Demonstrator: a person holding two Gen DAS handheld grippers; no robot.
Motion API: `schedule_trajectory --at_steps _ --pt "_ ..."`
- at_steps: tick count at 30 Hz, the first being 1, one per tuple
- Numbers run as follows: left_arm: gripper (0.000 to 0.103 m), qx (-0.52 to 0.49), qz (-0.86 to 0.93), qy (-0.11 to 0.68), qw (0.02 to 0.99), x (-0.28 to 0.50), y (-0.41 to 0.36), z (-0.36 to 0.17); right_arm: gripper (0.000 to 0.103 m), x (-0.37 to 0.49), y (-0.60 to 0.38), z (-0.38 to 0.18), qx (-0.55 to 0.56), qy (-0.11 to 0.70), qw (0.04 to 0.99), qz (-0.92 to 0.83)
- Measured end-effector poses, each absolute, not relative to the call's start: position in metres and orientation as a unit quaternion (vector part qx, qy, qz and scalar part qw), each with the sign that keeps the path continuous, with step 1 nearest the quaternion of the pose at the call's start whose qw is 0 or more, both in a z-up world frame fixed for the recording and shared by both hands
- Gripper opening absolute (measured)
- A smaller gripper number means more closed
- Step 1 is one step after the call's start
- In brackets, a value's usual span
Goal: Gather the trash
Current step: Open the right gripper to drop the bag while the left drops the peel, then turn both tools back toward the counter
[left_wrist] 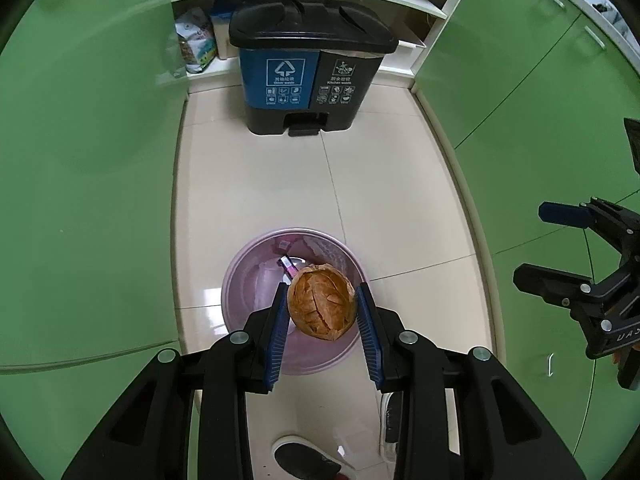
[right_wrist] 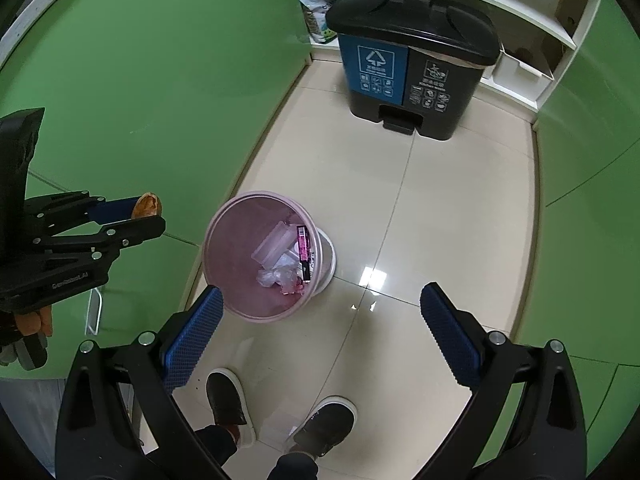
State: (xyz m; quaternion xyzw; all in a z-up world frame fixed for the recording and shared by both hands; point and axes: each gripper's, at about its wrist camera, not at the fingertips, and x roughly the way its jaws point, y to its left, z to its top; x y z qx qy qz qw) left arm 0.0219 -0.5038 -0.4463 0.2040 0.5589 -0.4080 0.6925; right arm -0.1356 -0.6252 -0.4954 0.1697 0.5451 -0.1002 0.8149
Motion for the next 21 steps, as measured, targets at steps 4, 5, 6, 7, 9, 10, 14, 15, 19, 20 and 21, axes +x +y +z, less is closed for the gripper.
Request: schedule_trajectory --at_steps 4,5,6,7,9,10,14,15,19,20,21 --pt "0.098 0.193 -0.407 0.557 0.698 0.025 -0.501 -0.448 0.097 -0.136 -0.627 -0.498 0.171 0.544 0.815 -0.101" --pt "0.098 0.195 -0.405 0.556 0.699 0.024 -0.501 -0.449 0.097 -0.137 -0.627 -0.498 0.171 0.544 0.815 -0.101" --pt "0.098 0.196 -0.401 0.560 0.698 0.025 -0.501 -0.452 0.097 -0.137 -0.628 -0.499 0.172 0.544 0.815 -0.101" --pt "0.098 0.193 -0.398 0.564 0.697 0.026 -0.501 -0.453 0.097 -0.136 -0.628 -0.499 0.172 0.544 0.815 -0.100" --pt "0.098 0.194 -0.396 0.565 0.698 0.025 -0.500 -0.454 0.097 -0.137 -0.626 -0.499 0.172 0.543 0.816 -0.100" --pt "0.098 0.195 -0.395 0.564 0.698 0.025 -0.500 -0.454 0.097 -0.137 -0.625 -0.499 0.172 0.543 0.816 -0.100" --pt "0.098 0.195 -0.393 0.566 0.698 0.023 -0.495 -0.453 0.097 -0.139 -0.622 -0.498 0.172 0.542 0.816 -0.100" --pt "0.098 0.194 -0.392 0.566 0.699 0.023 -0.494 -0.452 0.097 -0.139 -0.621 -0.497 0.172 0.542 0.817 -0.100" --pt "0.098 0.192 -0.390 0.569 0.699 0.021 -0.488 -0.443 0.097 -0.142 -0.613 -0.487 0.170 0.540 0.819 -0.099" --pt "0.098 0.191 -0.389 0.569 0.699 0.019 -0.485 -0.437 0.097 -0.143 -0.610 -0.484 0.169 0.539 0.819 -0.098" --pt "0.098 0.190 -0.389 0.569 0.699 0.018 -0.483 -0.430 0.097 -0.144 -0.607 -0.477 0.167 0.539 0.820 -0.097"
